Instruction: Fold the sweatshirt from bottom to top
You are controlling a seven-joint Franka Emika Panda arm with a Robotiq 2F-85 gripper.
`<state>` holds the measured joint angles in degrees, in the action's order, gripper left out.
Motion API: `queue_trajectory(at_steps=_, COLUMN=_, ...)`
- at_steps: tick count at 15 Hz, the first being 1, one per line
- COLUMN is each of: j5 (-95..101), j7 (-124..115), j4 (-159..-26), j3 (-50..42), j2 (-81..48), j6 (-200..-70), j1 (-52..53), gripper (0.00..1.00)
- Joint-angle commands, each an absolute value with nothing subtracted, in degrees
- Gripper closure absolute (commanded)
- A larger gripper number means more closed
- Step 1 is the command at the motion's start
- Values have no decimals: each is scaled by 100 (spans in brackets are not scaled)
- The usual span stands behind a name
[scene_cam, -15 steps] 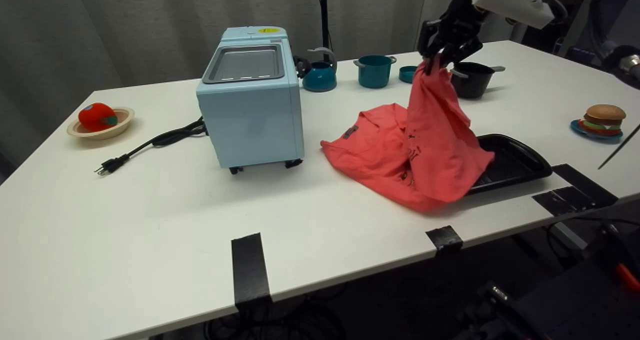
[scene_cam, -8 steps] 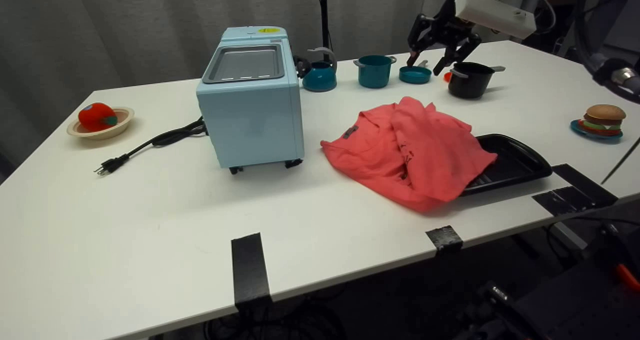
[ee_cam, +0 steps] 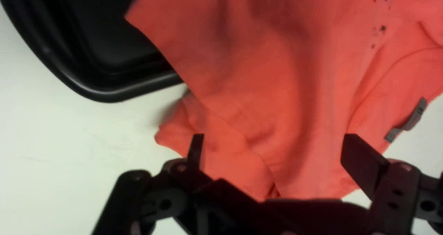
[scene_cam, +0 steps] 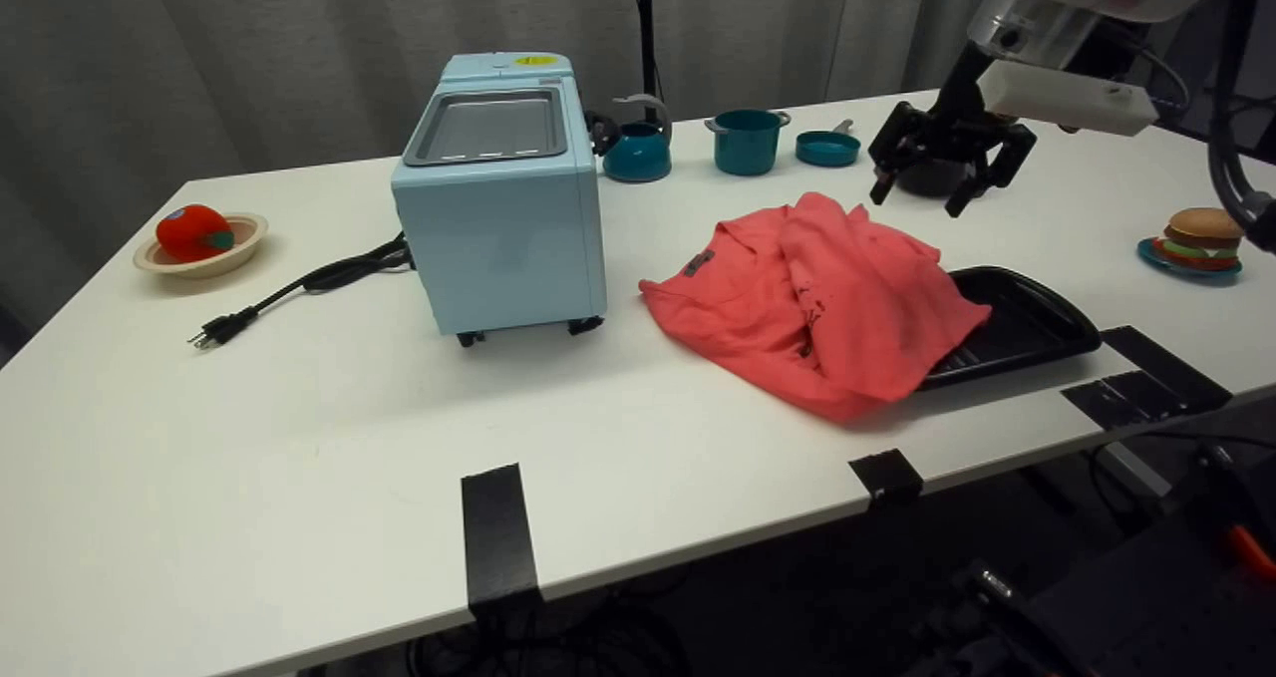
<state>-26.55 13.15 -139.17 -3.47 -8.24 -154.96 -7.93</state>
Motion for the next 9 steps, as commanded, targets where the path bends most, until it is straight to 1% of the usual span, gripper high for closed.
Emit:
queue_trajectory(at_steps=1, j5=-2330, j7=1490, j4=-14129, j3=-503, j2=-777, j6=-15006, j1=-1038, gripper=0)
queue_trajectory(at_steps=5, j5=-2433, j7=1800, j4=-14249, j3=-545, j2=-918, j6=-14654, j1=-1177, gripper=0)
queue_trajectory(at_steps=9, j5=-2426, j7=1801, j4=-14310, j3=-489, j2=-1223, j6=-14764, j1=-1175, gripper=0)
